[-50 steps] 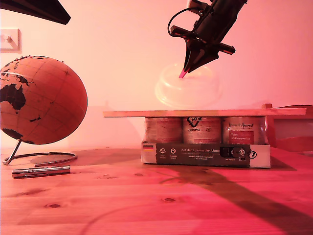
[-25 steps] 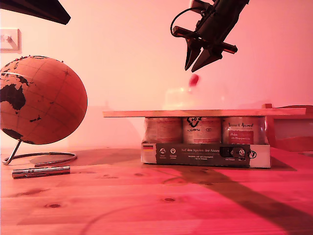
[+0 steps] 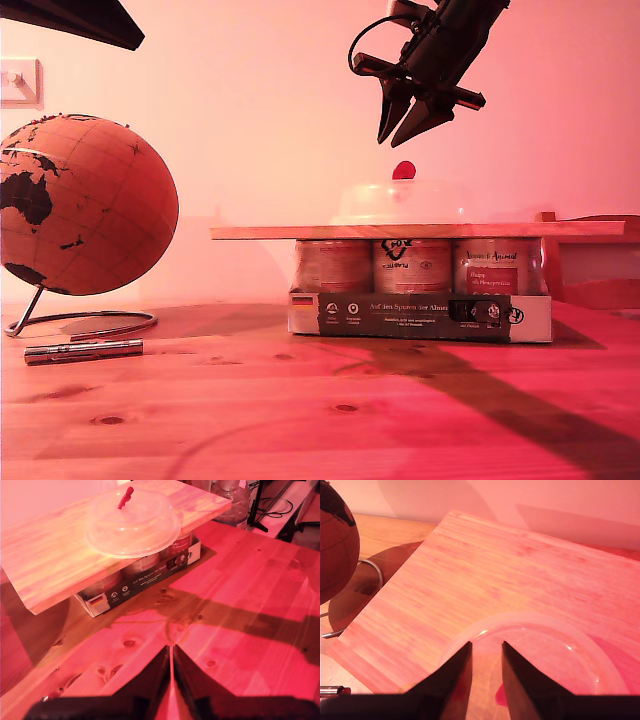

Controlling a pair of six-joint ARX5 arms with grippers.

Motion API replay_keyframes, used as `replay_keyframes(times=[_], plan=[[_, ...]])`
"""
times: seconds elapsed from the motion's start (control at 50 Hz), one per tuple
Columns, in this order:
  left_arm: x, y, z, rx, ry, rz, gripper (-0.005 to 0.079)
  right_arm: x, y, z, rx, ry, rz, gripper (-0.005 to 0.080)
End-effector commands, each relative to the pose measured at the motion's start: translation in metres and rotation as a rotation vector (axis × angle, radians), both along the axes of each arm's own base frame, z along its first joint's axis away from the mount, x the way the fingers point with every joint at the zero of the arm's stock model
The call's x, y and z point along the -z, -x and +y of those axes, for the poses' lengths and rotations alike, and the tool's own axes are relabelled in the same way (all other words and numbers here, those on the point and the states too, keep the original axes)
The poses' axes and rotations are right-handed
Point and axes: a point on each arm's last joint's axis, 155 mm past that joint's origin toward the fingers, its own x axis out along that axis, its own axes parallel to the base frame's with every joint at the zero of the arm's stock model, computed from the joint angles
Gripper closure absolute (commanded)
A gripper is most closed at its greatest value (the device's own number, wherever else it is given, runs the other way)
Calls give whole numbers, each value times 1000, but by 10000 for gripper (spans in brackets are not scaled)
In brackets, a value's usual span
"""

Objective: Pick up the plastic microwave lid and place it on the shelf behind you

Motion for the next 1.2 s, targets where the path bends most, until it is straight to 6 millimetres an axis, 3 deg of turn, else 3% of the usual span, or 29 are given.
replay_keyframes(times=[0.0,0.14,0.28,0.44,0.54,0.82,0.98,1.18], plan=[[9,0,0,-1,-4,18,764,-12,0,1,-4,-8,-21,774],[9,0,0,-1,-4,18,764,-17,19,-3,-16,5,25,764],[8,0,0,-2,-4,17,764,-13,55,-4,-75,17,141,765],[9,0,0,-3,-4,17,764,19,102,-6,-131,55,361,764],[9,0,0,-3,-4,17,764,33,114,-6,-155,91,421,765],[8,0,0,-3,-4,16,764,76,108,-4,-155,121,518,765],[8,0,0,-4,-4,16,764,84,99,-5,-143,134,508,765],[8,-1,0,-4,-2,12,764,80,78,-14,-92,168,428,764]])
